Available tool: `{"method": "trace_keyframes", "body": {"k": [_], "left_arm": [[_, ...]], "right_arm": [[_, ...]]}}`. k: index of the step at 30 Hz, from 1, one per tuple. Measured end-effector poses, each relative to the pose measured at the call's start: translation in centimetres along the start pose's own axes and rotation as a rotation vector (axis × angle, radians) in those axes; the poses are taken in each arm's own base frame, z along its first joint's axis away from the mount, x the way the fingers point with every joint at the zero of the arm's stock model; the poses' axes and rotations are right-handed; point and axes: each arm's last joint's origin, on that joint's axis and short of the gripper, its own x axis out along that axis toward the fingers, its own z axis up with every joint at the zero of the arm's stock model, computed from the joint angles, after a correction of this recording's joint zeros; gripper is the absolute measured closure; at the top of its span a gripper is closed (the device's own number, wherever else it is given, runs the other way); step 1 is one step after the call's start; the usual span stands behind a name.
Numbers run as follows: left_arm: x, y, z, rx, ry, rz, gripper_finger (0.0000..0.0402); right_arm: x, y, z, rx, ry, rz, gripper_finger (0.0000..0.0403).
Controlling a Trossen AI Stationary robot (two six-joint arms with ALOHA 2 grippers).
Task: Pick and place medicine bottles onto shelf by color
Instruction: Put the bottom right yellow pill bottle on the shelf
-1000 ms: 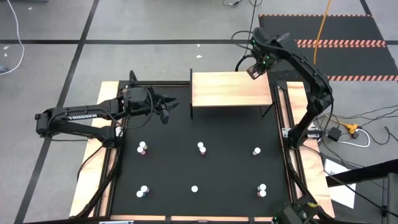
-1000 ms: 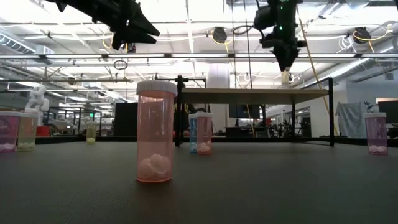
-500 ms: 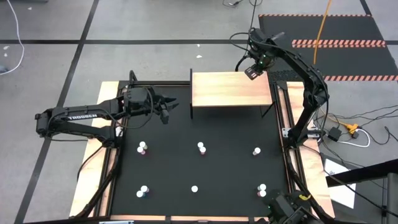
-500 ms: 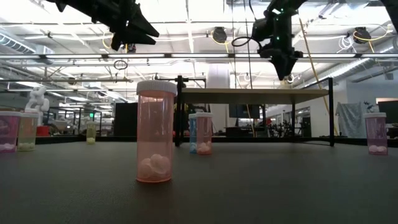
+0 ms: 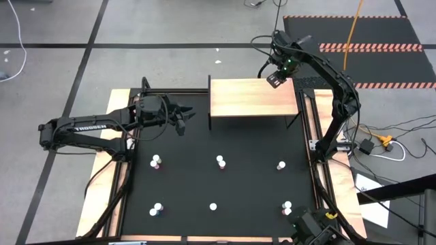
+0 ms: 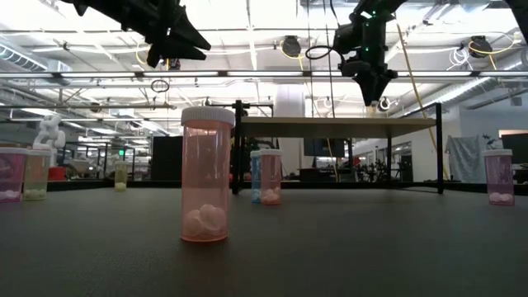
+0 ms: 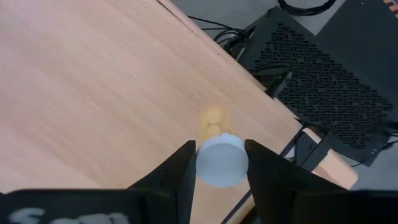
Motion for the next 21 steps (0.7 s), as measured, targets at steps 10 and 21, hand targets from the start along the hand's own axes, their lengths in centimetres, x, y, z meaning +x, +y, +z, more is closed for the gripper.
{"method": "trace_keyframes", "body": {"k": [10,21], "left_arm": [[0.0,0.1,-0.3,0.007,0.027,0.007,0.0256],[0.0,0.0,-0.3,-0.004,0.030,0.001,0.0256]], "right_arm": [[0.4,0.1,-0.2,-0.007,0.024,0.005,0.0282],[1.5,0.2,-0.4,-0.004,0.036,0.027,0.0282]]}}
